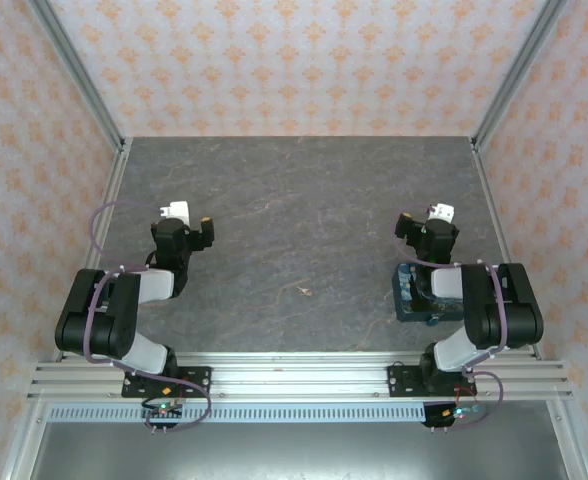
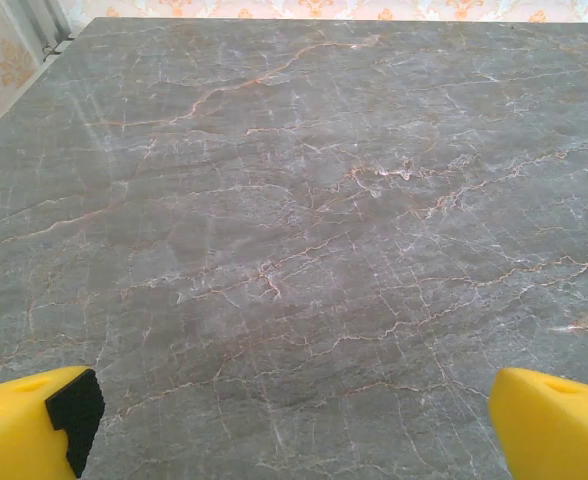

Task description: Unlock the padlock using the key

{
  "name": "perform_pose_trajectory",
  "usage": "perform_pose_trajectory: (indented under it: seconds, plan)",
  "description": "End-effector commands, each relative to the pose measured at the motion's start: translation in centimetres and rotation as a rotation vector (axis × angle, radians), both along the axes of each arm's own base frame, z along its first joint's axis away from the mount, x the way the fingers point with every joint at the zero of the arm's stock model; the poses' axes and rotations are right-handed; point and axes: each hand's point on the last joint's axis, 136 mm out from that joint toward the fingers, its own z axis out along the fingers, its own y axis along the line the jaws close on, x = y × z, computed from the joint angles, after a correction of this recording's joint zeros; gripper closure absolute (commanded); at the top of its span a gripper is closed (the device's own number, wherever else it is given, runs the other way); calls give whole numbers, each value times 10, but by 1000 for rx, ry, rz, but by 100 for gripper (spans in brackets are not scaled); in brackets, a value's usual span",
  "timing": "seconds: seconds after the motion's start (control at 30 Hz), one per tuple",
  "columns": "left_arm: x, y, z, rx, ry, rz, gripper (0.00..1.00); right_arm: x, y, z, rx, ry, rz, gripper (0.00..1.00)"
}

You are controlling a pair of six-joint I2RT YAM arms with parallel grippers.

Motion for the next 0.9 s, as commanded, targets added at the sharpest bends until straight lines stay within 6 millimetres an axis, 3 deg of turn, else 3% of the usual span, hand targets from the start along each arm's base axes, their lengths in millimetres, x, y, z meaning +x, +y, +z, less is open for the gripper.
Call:
perform_pose_trajectory:
  seconds: [0.0, 0.63, 0.87]
  plan:
    - [3, -1, 6, 10, -29, -11, 0, -1, 1, 3, 8, -12, 7, 1]
    - [4, 0, 7, 5, -31, -9, 0, -1, 1, 2, 14, -9, 6, 1]
    - [12, -4, 19, 2, 71, -27, 0, -6, -11, 44, 70, 59, -100, 1]
